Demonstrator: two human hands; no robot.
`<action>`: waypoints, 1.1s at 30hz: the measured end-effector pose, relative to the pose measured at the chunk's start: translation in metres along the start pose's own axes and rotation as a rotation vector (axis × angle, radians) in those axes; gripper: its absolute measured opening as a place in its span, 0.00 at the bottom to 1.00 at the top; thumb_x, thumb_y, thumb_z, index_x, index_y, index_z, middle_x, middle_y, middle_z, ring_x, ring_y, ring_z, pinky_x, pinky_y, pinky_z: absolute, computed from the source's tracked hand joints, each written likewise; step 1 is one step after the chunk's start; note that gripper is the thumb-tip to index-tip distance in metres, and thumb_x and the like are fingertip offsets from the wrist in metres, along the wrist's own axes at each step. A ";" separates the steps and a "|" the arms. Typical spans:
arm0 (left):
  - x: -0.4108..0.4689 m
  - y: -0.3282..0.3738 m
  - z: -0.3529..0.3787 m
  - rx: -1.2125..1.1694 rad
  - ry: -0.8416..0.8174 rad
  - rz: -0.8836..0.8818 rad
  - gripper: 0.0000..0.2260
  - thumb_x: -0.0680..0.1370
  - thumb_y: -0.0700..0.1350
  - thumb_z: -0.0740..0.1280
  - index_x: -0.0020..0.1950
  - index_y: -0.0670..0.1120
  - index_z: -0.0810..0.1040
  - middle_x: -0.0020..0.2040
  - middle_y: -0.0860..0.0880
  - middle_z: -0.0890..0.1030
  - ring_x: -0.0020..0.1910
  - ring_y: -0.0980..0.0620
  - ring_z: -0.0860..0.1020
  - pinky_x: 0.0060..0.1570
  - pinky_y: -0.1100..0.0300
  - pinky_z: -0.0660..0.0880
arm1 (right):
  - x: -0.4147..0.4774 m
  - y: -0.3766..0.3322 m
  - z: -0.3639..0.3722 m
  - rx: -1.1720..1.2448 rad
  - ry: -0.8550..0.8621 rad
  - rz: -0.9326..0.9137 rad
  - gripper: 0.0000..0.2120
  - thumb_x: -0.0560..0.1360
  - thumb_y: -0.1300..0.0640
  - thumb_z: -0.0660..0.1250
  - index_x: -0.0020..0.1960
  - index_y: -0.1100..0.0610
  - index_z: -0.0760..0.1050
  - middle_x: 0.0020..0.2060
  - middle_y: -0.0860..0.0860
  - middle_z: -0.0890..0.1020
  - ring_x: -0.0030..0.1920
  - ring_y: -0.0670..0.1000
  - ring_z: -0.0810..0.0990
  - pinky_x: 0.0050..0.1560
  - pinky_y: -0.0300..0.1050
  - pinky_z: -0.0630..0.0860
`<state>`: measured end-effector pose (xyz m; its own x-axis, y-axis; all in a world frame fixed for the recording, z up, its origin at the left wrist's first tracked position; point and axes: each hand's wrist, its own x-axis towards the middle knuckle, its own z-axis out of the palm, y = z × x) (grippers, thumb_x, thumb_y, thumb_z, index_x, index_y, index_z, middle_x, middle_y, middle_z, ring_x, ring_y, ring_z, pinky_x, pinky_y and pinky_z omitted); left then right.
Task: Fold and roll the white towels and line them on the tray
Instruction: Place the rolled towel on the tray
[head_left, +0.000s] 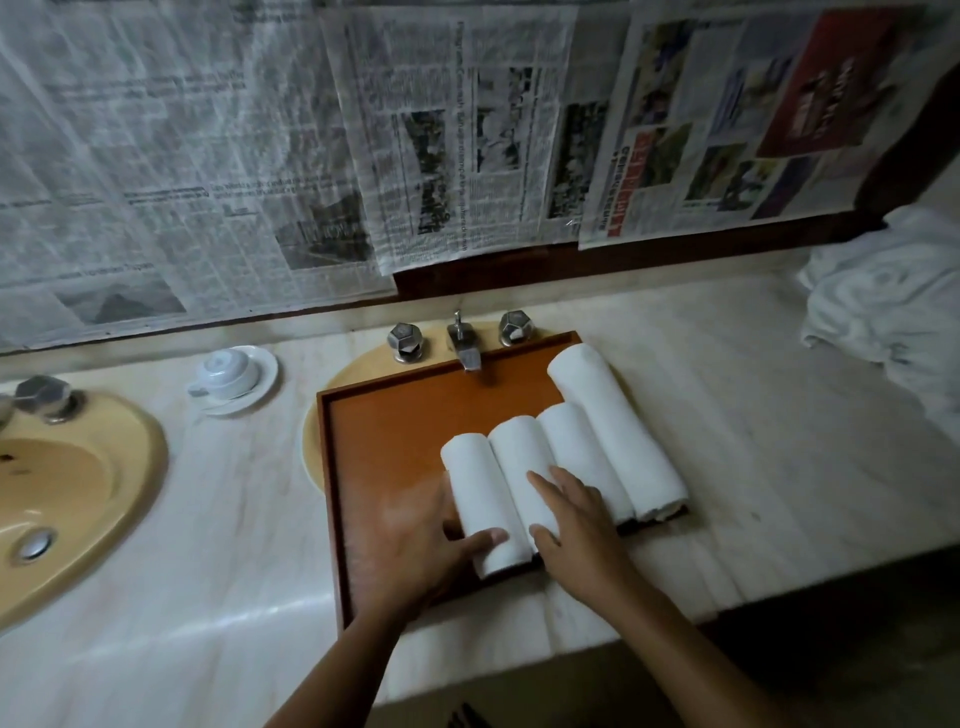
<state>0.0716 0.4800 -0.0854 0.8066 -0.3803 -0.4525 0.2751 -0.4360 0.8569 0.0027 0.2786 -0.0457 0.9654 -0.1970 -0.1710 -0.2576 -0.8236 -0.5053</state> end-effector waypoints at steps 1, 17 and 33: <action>-0.001 0.000 -0.001 0.002 -0.001 -0.023 0.38 0.65 0.69 0.78 0.70 0.62 0.68 0.55 0.54 0.85 0.51 0.54 0.84 0.52 0.49 0.83 | 0.000 0.000 -0.001 0.006 -0.003 -0.005 0.29 0.83 0.50 0.64 0.81 0.44 0.58 0.80 0.46 0.58 0.77 0.49 0.58 0.78 0.49 0.61; -0.022 0.052 0.045 0.500 0.442 0.262 0.23 0.77 0.58 0.67 0.72 0.55 0.72 0.69 0.50 0.72 0.65 0.50 0.71 0.61 0.49 0.74 | -0.022 0.088 -0.062 0.227 0.192 -0.050 0.13 0.79 0.58 0.70 0.63 0.49 0.79 0.64 0.42 0.76 0.65 0.42 0.74 0.64 0.32 0.70; 0.016 0.180 0.300 0.424 0.269 0.476 0.13 0.79 0.48 0.71 0.63 0.54 0.78 0.61 0.54 0.75 0.54 0.55 0.77 0.54 0.59 0.76 | -0.076 0.317 -0.200 0.288 0.346 0.066 0.13 0.79 0.57 0.71 0.62 0.48 0.80 0.61 0.41 0.79 0.60 0.42 0.77 0.62 0.43 0.78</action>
<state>-0.0233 0.1510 -0.0125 0.9057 -0.4175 0.0729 -0.3251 -0.5739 0.7516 -0.1444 -0.0736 -0.0239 0.8909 -0.4506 0.0568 -0.2731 -0.6315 -0.7256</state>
